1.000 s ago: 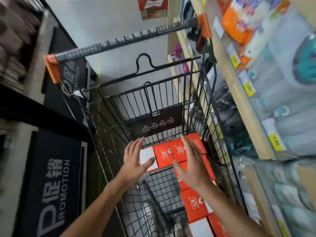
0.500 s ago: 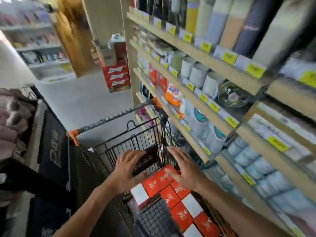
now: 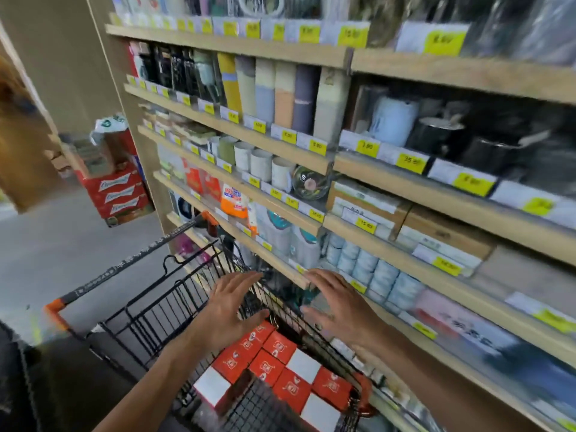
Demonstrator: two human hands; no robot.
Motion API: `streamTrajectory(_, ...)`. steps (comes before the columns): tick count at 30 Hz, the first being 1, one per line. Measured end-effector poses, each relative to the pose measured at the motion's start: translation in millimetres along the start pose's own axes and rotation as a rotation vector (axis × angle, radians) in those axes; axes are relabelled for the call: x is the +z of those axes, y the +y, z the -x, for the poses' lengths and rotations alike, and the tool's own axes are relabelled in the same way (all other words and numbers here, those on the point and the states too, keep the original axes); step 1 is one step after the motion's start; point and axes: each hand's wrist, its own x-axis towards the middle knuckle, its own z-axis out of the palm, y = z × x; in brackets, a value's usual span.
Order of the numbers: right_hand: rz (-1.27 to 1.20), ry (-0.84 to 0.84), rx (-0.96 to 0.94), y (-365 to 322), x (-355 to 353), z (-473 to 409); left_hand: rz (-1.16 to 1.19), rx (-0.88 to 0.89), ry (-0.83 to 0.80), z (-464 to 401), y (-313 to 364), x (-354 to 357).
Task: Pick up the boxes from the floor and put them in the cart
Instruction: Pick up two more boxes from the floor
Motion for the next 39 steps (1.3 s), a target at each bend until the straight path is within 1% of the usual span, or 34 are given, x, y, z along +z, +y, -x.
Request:
streamTrajectory(4, 0.026, 0.08, 0.032, 12.1, -26.0, 32.6, 0.001, 0.137, 0.007, -11.1, 43.5, -1.1)
streamTrajectory(9, 0.037, 0.145, 0.084, 26.5, -59.3, 87.9, 0.006, 0.258, -0.052, -23.0, 103.9, 8.3)
streamTrajectory(13, 0.068, 0.211, 0.17, 55.1, -80.2, 156.4, 0.04, 0.383, -0.111, -34.1, 158.5, 36.1)
streamTrajectory(16, 0.045, 0.204, 0.264, 82.0, -93.1, 211.1, 0.029, 0.442, -0.147, -41.0, 202.6, 64.3)
streamTrajectory(17, 0.043, 0.226, 0.285, 88.7, -96.9, 228.3, 0.024, 0.466, -0.157, -42.5, 217.2, 73.1)
streamTrajectory(21, 0.057, 0.304, 0.379, 96.1, -106.1, 296.7, 0.03, 0.611, -0.212, -46.4, 272.7, 103.4)
streamTrajectory(24, 0.053, 0.332, 0.519, 98.9, -114.9, 347.0, 0.026, 0.693, -0.296, -51.1, 311.5, 122.4)
streamTrajectory(29, 0.159, 0.393, 0.726, 95.7, -128.1, 423.2, 0.015, 0.833, -0.441, -62.2, 369.5, 155.2)
streamTrajectory(33, 0.18, 0.471, 0.903, 73.3, -127.3, 472.4, 0.038, 0.952, -0.533, -62.6, 407.0, 181.4)
streamTrajectory(36, 0.208, 0.503, 1.041, 49.0, -118.5, 502.3, 0.082, 1.024, -0.643, -56.7, 424.9, 204.5)
streamTrajectory(39, 0.206, 0.564, 1.196, 18.4, -98.9, 529.7, 0.121, 1.158, -0.673, -41.4, 444.4, 223.5)
